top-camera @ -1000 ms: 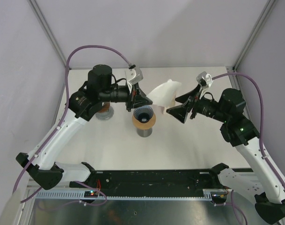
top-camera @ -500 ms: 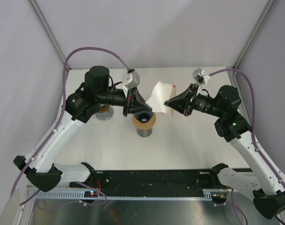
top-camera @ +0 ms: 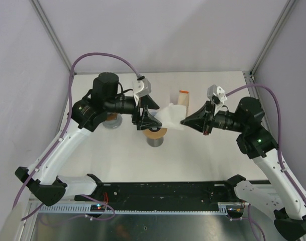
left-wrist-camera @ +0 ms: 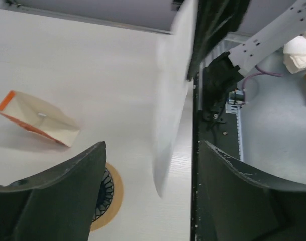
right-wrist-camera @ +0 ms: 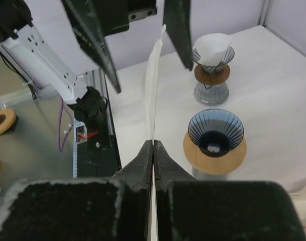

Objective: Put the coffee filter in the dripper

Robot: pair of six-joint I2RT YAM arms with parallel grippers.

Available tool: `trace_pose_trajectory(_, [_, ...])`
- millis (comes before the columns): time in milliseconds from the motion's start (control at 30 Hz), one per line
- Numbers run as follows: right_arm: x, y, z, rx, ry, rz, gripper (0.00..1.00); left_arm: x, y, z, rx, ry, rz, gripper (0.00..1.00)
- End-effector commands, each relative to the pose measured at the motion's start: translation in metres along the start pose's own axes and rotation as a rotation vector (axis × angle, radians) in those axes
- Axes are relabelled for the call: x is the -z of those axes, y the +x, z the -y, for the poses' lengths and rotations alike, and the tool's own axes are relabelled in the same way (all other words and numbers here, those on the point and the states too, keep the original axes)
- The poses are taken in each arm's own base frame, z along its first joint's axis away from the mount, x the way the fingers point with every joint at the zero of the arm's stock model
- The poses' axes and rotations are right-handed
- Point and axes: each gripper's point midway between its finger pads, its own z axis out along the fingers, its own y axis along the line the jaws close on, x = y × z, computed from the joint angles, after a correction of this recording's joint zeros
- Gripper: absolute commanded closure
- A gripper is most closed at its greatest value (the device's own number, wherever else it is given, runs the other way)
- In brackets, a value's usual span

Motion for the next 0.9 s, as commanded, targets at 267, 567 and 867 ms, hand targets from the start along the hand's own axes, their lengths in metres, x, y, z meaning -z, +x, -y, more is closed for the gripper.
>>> trace_pose_trajectory(267, [0.025,0.046,-0.039,0.096,-0.217,-0.191,1.0,0.031,-0.008,-0.002,-0.225,-0.059,-0.046,0.06])
trace_pose_trajectory(567, [0.017,0.055,-0.045,0.097,-0.266,-0.249,1.0,0.012,0.01,0.04,-0.157,0.143,-0.082,0.21])
trace_pose_trajectory(867, [0.011,0.061,-0.051,0.11,-0.28,-0.304,1.0,-0.002,0.028,0.055,-0.109,0.199,-0.141,0.41])
